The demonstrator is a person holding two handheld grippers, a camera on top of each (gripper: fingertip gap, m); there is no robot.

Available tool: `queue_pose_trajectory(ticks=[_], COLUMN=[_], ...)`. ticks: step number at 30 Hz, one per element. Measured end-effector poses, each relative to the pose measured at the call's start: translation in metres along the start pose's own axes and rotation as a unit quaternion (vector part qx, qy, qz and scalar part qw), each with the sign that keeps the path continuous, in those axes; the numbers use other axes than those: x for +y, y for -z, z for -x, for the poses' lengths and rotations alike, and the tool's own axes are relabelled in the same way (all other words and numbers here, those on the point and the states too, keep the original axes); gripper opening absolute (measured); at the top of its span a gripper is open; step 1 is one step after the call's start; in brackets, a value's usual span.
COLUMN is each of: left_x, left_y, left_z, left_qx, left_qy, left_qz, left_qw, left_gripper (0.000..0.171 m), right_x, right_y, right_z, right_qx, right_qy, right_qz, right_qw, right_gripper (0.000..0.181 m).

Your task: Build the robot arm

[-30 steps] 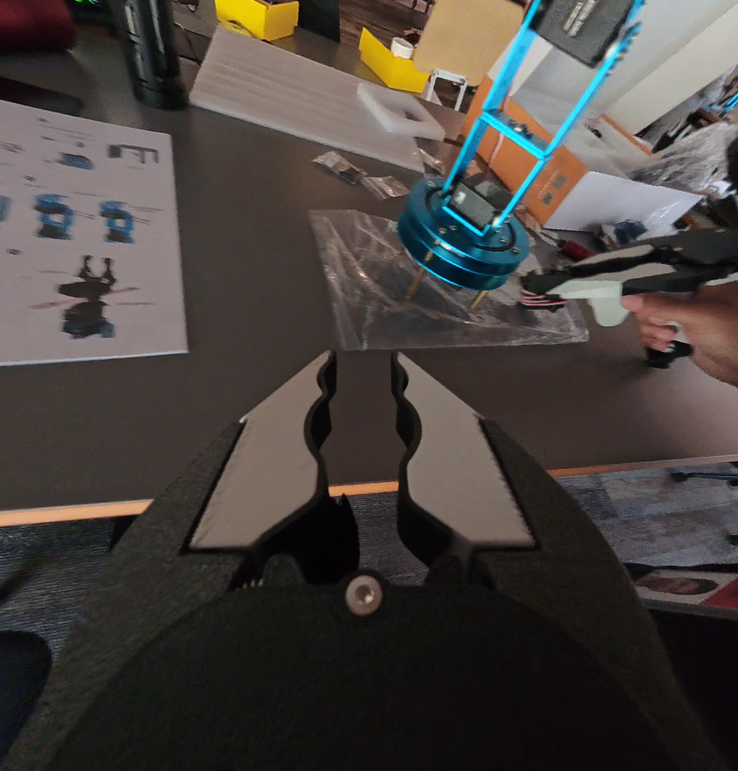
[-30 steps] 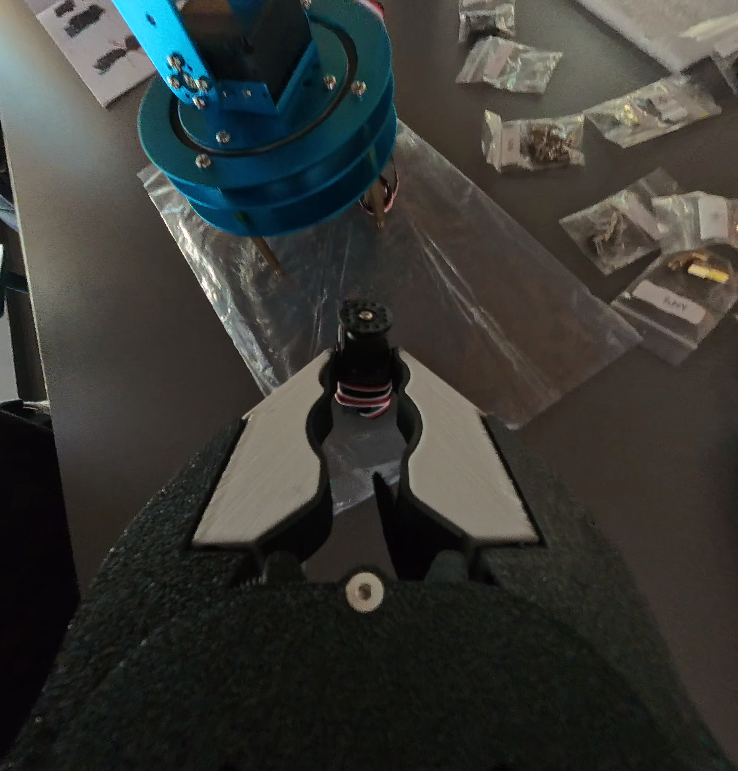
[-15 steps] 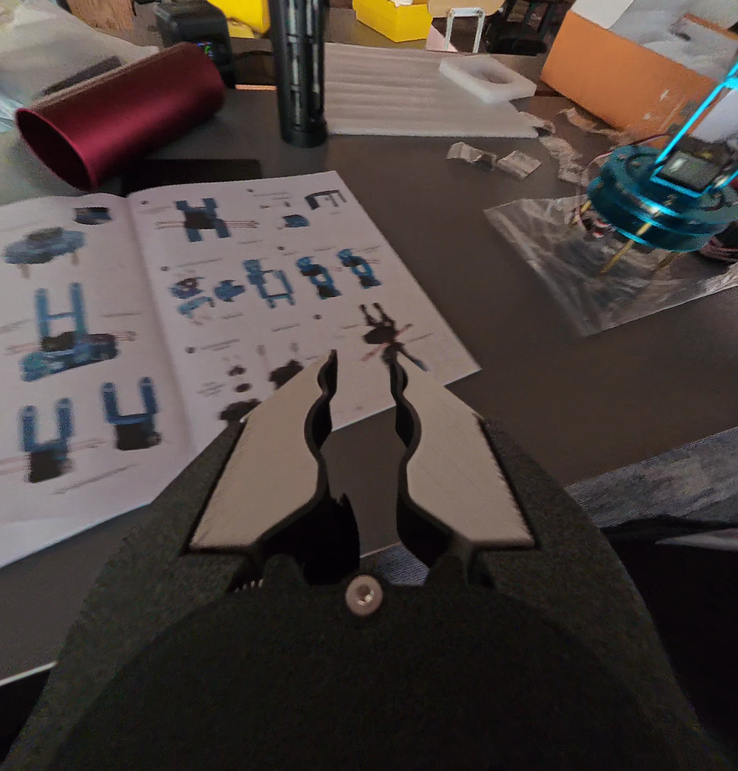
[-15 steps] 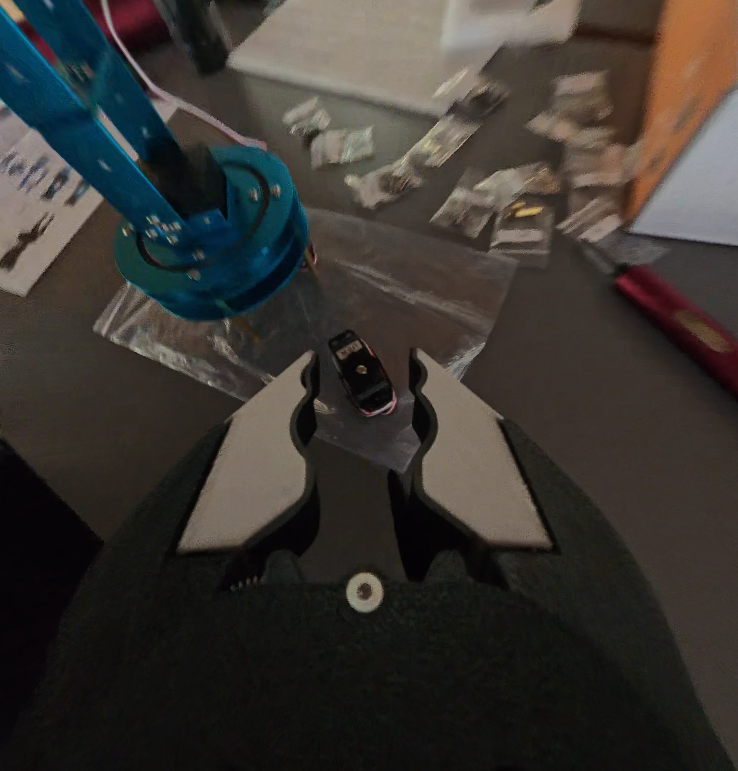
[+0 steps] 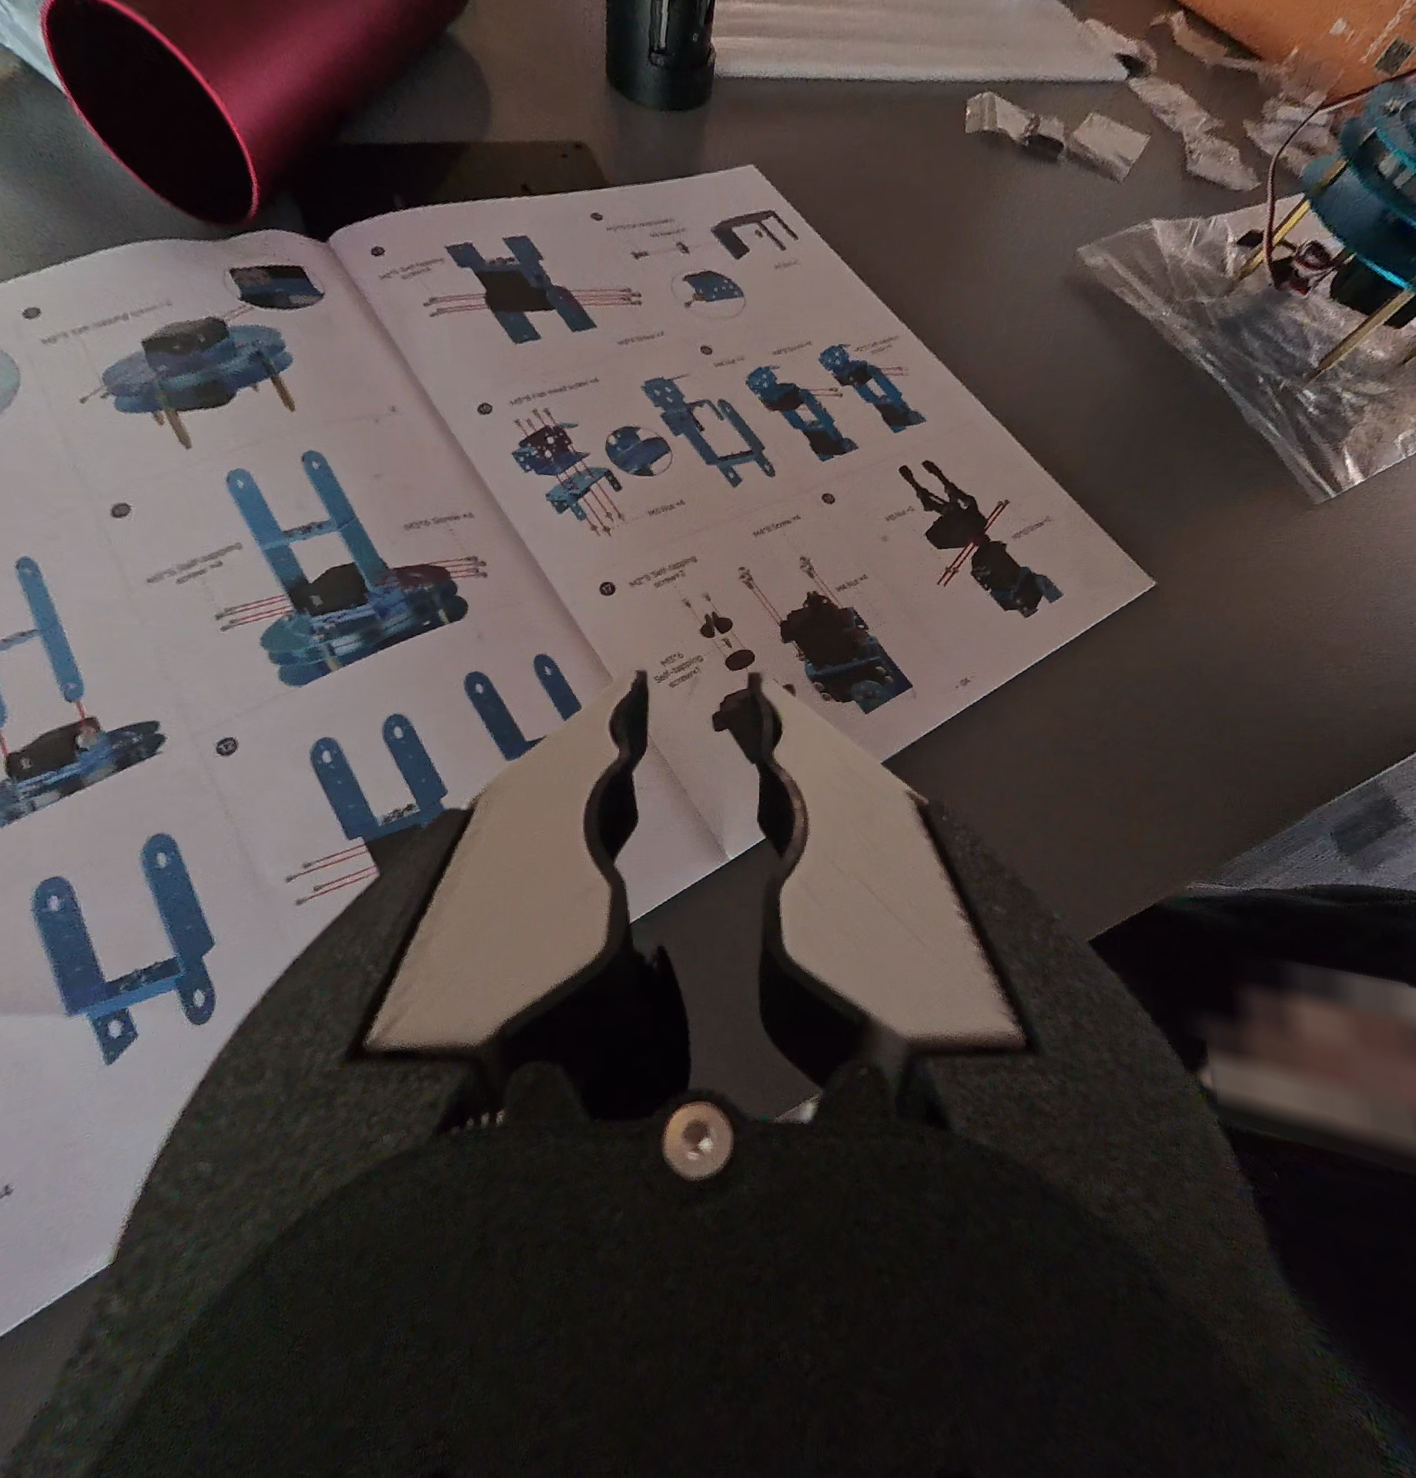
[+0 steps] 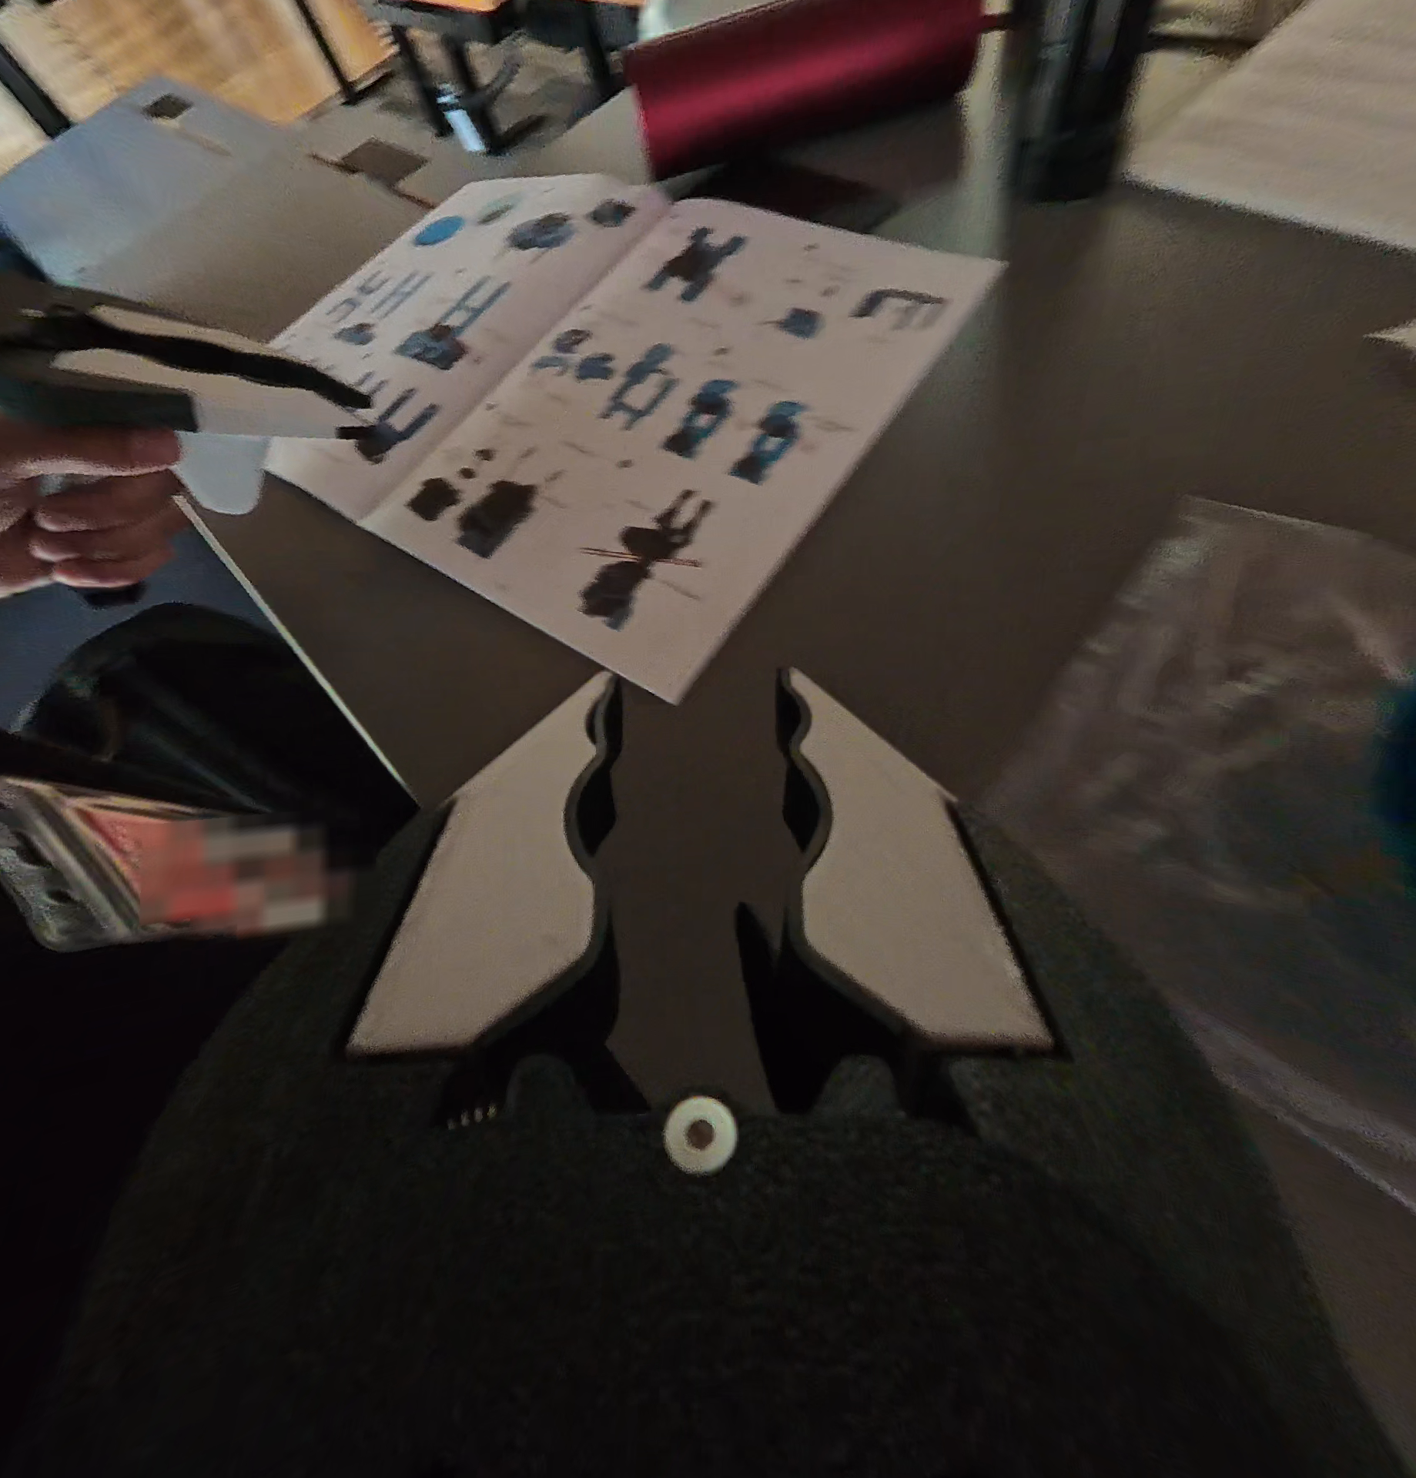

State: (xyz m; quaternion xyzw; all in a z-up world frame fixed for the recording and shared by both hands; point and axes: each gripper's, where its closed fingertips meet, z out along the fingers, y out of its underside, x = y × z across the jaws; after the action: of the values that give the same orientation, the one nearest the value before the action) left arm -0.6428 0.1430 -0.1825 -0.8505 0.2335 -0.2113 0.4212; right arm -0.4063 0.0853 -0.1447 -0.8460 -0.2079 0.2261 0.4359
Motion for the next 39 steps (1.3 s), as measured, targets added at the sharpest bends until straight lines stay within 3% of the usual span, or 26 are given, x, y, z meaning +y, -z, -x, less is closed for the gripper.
queue_pose_trajectory(ticks=[5, 12, 17, 29, 39], left_x=[-0.001, 0.001, -0.004, -0.004, 0.009], left_y=[0.003, 0.014, 0.021, 0.007, 0.001], left_z=[0.005, 0.018, 0.003, 0.003, -0.004], left_qx=[0.013, 0.021, 0.112, 0.126, 0.15], left_qy=[0.027, 0.003, 0.01, 0.023, 0.013], left_qz=[-0.01, 0.007, -0.003, 0.021, 0.068], left_qw=[0.999, 1.0, 0.994, 0.992, 0.986], left_gripper=[0.022, 0.022, 0.022, 0.021, 0.022], right_x=[-0.001, -0.018, -0.025, -0.012, -0.01], right_y=[-0.05, -0.086, -0.102, -0.134, -0.142], right_z=[0.028, 0.038, 0.036, 0.068, 0.069], right_qx=[-0.039, -0.078, -0.09, -0.153, -0.17], right_qy=[0.008, 0.01, 0.015, 0.059, 0.078], right_qz=[0.025, 0.028, 0.04, 0.119, 0.143], right_qw=[0.999, 0.996, 0.995, 0.979, 0.972], right_gripper=[0.035, 0.034, 0.034, 0.03, 0.028])
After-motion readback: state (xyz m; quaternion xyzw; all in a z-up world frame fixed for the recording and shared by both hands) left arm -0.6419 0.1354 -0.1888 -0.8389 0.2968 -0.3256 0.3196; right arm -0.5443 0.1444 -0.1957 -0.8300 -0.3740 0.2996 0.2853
